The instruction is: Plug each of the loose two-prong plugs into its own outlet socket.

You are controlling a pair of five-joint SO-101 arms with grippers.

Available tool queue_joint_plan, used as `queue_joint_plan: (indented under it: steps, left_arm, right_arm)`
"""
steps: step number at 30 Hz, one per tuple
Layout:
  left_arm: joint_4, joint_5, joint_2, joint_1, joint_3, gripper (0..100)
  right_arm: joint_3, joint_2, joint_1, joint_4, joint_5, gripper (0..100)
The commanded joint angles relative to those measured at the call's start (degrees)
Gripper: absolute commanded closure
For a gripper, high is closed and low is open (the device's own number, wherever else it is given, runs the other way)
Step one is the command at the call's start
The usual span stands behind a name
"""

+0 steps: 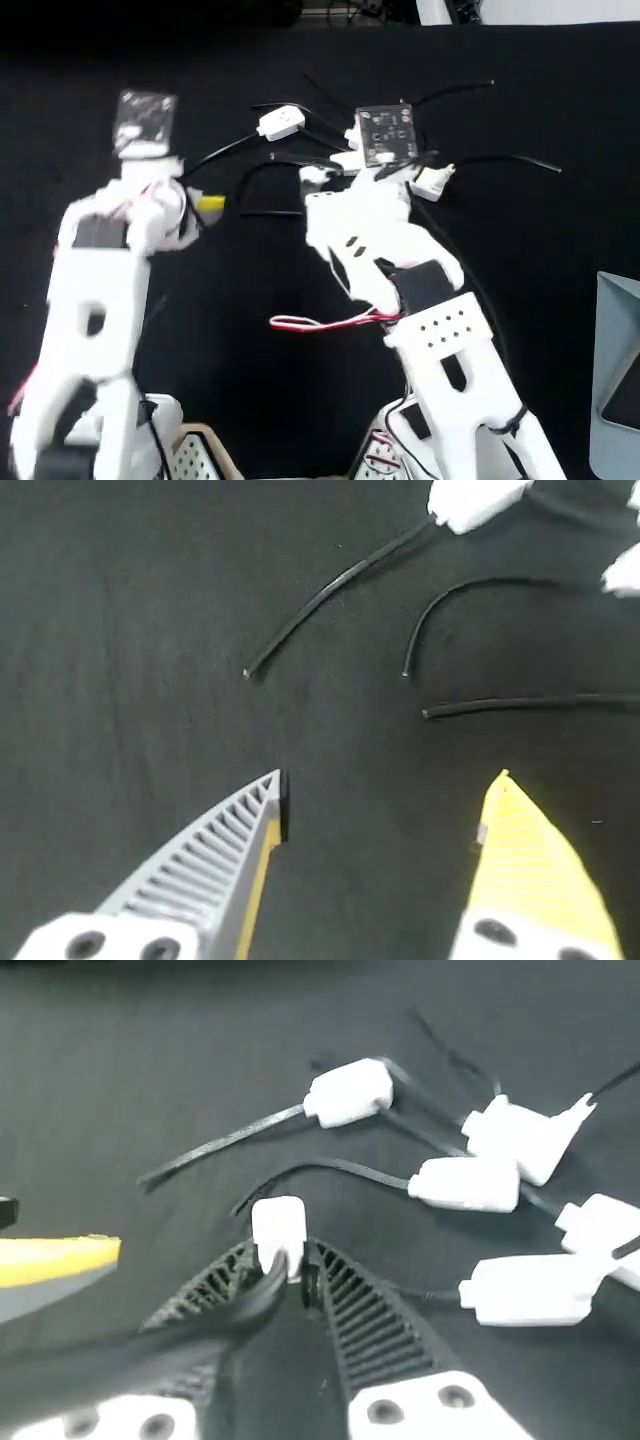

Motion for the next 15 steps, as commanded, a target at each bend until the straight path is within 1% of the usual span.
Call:
queue_joint_plan:
  steps: [1,4,7,11,15]
  left_arm:
    - [-1.8,-10.1,18.3,-0.5,-17.3,69]
    - [-1.8,-15.6,29.4,-0.4,-28.0,69]
    - [-1.8,-18.7,40.1,0.1,-39.2,69]
    - [-1.5,-20.4,53.6,1.5,-53.1,69]
    - [-1.4,-20.5,65.7,2.6,-65.8,69]
  right_arm:
    - [1.5,-1.2,2.7,-6.3,-0.8,98.7]
    - [3.6,-1.2,3.0,-9.8,-1.0,98.7]
    - [4.6,-1.2,3.0,-11.4,-0.9,98.7]
    - [4.6,-1.2,3.0,-11.6,-0.9,98.7]
    - [4.7,-1.1,2.8,-11.6,-1.0,98.7]
